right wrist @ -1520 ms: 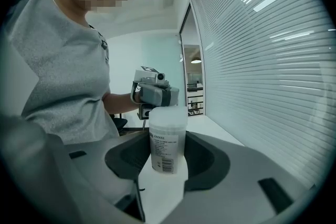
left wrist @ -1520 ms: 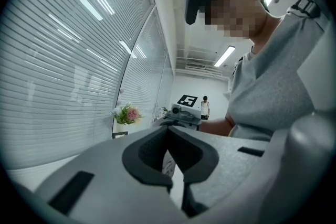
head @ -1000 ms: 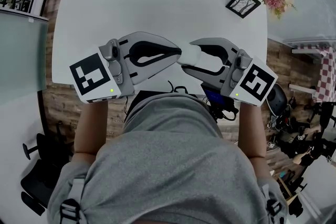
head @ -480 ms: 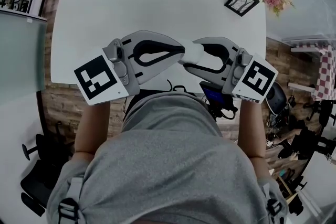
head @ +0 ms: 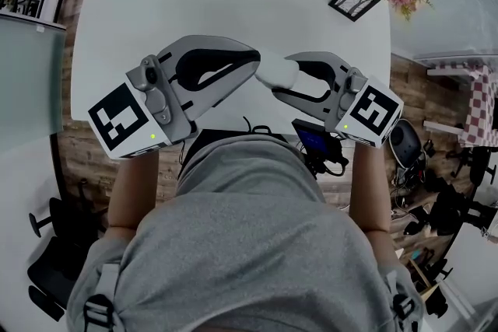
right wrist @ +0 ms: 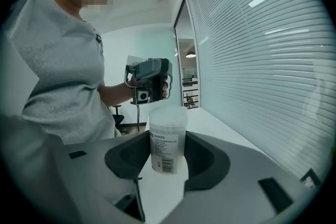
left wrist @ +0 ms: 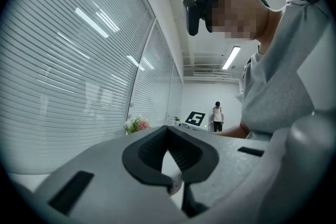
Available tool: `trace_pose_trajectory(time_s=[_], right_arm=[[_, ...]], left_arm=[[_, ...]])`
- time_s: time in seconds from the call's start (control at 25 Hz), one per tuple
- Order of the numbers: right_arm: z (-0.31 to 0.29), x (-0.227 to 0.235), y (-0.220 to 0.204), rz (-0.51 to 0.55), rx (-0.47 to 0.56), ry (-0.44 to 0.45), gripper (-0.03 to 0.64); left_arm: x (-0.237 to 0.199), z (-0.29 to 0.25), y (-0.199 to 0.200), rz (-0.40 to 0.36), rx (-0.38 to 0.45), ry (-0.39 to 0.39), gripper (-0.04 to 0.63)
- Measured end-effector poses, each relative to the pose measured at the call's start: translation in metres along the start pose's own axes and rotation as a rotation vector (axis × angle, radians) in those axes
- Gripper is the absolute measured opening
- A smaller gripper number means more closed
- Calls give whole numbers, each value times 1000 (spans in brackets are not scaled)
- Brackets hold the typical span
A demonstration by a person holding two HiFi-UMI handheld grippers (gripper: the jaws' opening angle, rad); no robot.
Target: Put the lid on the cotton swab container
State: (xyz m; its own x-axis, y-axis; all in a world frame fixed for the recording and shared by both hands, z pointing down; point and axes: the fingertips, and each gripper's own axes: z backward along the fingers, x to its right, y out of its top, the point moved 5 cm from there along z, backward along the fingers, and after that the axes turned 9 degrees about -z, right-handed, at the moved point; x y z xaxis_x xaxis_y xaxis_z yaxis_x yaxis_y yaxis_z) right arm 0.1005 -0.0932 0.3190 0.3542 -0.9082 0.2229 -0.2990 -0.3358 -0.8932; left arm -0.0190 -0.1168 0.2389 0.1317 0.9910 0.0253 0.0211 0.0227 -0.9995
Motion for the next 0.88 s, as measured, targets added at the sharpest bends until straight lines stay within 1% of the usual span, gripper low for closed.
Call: trace_pose_trajectory(time_s=[0.16,0.36,0.44,0.64,0.8,0.88], right_arm=[[2,3,-2,-2,22,-4,204],[3,4,-2,37,47,-46,204],[3,6,-3,38,58,-52,204],[6,14,-14,33,77,-62,204],[9,19,-17,68,113,-101,204],[10,23,-19,64,126,-115,204]], left_arm=[[1,2,-3,0,-10,20,3],[-7,8,-7,44,12,121,3],[-9,11,-9,60,27,148,3],[-11,16,-13,73,31,183,3],[-13,23,-19,107,41,198,3],[-15,28,-21,114,40,217,3]])
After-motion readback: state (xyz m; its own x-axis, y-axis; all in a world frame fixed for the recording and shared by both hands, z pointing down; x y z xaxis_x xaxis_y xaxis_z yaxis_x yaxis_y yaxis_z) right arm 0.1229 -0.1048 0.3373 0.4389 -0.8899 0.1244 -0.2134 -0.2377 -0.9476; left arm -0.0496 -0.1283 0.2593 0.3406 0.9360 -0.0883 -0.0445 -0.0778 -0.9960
